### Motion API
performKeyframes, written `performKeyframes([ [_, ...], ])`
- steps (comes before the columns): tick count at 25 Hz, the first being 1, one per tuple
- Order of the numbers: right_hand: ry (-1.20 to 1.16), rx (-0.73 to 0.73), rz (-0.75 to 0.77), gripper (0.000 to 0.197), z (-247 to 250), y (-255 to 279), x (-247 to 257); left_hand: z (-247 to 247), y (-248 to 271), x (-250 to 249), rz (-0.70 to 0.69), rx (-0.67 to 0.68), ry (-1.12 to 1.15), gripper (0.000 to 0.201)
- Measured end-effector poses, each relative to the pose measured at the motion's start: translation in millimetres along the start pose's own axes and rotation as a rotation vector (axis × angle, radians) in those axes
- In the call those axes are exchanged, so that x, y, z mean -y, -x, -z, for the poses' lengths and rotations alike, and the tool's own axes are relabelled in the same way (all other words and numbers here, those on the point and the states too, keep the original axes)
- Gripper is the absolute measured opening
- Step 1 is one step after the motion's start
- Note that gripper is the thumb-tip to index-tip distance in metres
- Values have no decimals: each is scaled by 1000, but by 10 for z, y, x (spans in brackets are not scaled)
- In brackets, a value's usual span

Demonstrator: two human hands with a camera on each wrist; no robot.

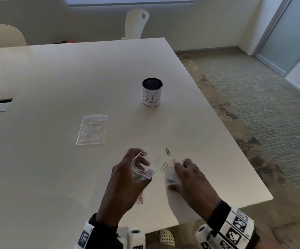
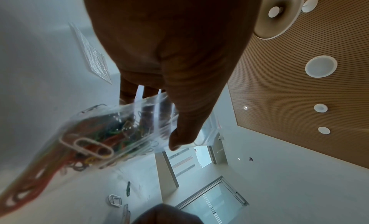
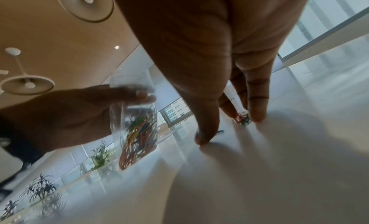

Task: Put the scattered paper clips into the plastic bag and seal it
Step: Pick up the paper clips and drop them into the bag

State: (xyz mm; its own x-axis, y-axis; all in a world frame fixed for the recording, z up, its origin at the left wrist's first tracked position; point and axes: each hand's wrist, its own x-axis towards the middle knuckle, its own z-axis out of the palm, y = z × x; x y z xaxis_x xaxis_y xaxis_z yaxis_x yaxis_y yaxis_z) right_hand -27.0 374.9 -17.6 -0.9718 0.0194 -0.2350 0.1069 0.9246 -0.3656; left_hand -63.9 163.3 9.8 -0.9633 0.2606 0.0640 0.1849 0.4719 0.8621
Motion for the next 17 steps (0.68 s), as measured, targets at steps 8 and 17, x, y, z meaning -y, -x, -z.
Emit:
performKeyframes([
  [8, 19, -45, 100, 23, -93, -114, 225, 23, 45, -37, 4, 7, -9, 47],
  [17, -33, -109, 113, 22, -20, -435, 92, 23, 69, -19, 14, -9, -4, 48],
])
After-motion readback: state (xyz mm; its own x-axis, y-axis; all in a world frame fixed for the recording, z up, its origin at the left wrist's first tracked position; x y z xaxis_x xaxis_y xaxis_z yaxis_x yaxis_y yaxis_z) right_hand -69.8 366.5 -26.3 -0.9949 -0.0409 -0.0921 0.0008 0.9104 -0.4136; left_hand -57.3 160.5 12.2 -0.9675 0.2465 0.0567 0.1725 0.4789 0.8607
